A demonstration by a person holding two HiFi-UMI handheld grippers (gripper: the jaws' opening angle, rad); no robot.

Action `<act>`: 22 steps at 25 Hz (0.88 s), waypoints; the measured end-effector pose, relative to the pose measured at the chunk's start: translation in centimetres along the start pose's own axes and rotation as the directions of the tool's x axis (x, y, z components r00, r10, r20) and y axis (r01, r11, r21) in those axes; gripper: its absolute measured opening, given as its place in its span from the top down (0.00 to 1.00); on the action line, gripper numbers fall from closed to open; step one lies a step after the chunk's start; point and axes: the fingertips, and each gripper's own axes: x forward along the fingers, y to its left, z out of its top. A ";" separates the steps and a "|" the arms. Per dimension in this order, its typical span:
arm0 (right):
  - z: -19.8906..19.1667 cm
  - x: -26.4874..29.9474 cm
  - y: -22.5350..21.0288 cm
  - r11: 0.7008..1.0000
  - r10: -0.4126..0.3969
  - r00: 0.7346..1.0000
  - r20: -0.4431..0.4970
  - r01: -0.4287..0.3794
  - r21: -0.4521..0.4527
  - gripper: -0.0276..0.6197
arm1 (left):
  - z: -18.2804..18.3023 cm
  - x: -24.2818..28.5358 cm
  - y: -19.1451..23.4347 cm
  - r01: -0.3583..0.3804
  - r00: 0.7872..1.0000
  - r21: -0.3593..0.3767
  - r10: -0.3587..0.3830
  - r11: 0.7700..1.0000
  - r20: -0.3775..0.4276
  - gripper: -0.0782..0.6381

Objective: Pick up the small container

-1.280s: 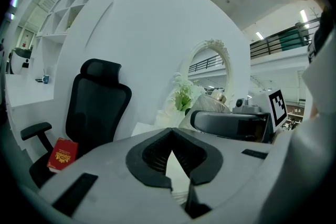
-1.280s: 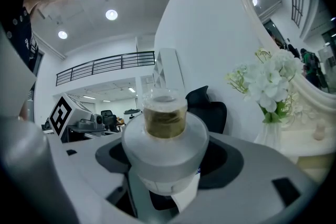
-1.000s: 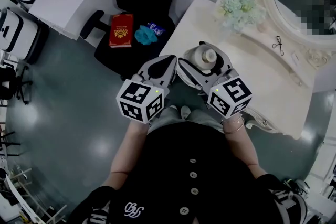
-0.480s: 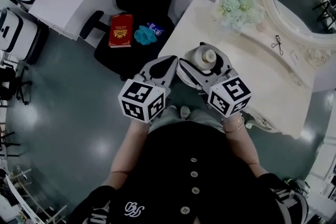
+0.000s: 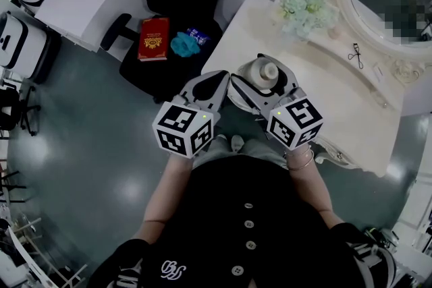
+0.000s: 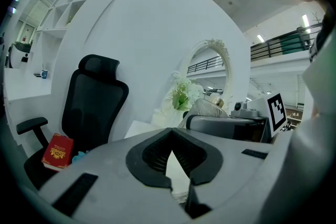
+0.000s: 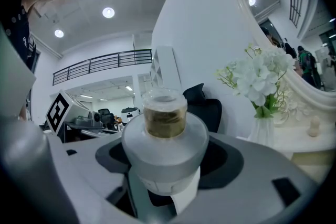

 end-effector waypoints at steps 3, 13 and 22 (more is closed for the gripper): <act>-0.1 -0.1 -0.1 1.000 -0.001 1.000 -0.001 0.001 0.000 0.43 | 0.0 0.1 0.0 0.002 1.000 0.000 -0.002 1.000 0.001 0.88; -0.2 -0.2 -0.5 1.000 -0.008 1.000 -0.002 0.008 0.008 0.43 | -0.2 0.6 -0.2 0.014 1.000 0.000 -0.014 1.000 -0.010 0.88; -0.1 -0.2 -0.4 1.000 -0.004 1.000 -0.002 0.004 0.004 0.43 | -0.2 0.6 -0.3 0.017 1.000 -0.003 -0.017 1.000 -0.011 0.88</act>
